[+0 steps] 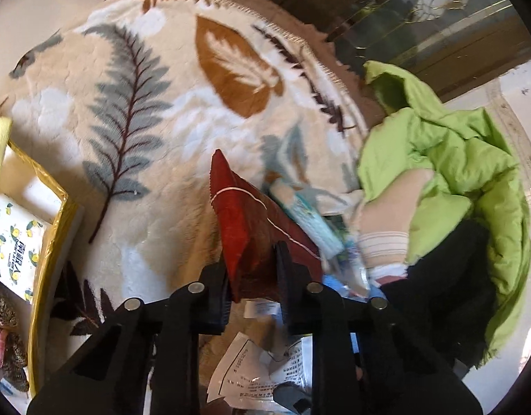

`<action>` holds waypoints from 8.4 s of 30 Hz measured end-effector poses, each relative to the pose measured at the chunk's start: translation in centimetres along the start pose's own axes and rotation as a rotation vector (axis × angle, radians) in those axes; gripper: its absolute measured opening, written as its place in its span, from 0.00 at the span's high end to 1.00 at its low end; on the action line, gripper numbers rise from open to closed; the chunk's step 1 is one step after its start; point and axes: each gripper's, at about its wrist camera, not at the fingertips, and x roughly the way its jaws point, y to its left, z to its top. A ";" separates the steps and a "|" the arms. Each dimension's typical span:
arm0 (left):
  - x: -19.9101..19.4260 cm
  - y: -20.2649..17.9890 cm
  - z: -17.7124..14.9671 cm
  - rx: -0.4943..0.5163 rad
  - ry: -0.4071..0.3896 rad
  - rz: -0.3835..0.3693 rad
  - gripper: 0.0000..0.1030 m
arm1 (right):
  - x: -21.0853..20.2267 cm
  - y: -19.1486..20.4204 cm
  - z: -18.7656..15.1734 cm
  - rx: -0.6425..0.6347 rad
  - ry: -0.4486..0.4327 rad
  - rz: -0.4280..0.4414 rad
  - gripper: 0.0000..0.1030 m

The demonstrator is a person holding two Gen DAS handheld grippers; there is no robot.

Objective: Organize soft objects
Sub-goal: 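Grasp the red packet with the left gripper while the right gripper grasps a white printed sheet, then carry the red packet and white sheet over the tray and open both grippers, then grasp the clear bag of coloured sticks with the left gripper while the right gripper grasps a blue sock, then carry the stick bag and blue sock into the tray and open both grippers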

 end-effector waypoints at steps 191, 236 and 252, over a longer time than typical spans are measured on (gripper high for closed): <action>-4.3 -0.7 -11.0 0.552 -0.004 0.160 0.73 | -2.0 6.3 -5.8 -0.403 -0.063 -0.472 0.77; -16.1 18.6 -14.2 0.193 -0.116 0.434 0.23 | 18.8 19.6 -13.5 -0.776 0.383 -0.374 0.59; -17.9 16.7 -13.6 0.206 -0.206 0.480 0.23 | 12.5 18.3 -10.0 -0.647 0.231 -0.351 0.51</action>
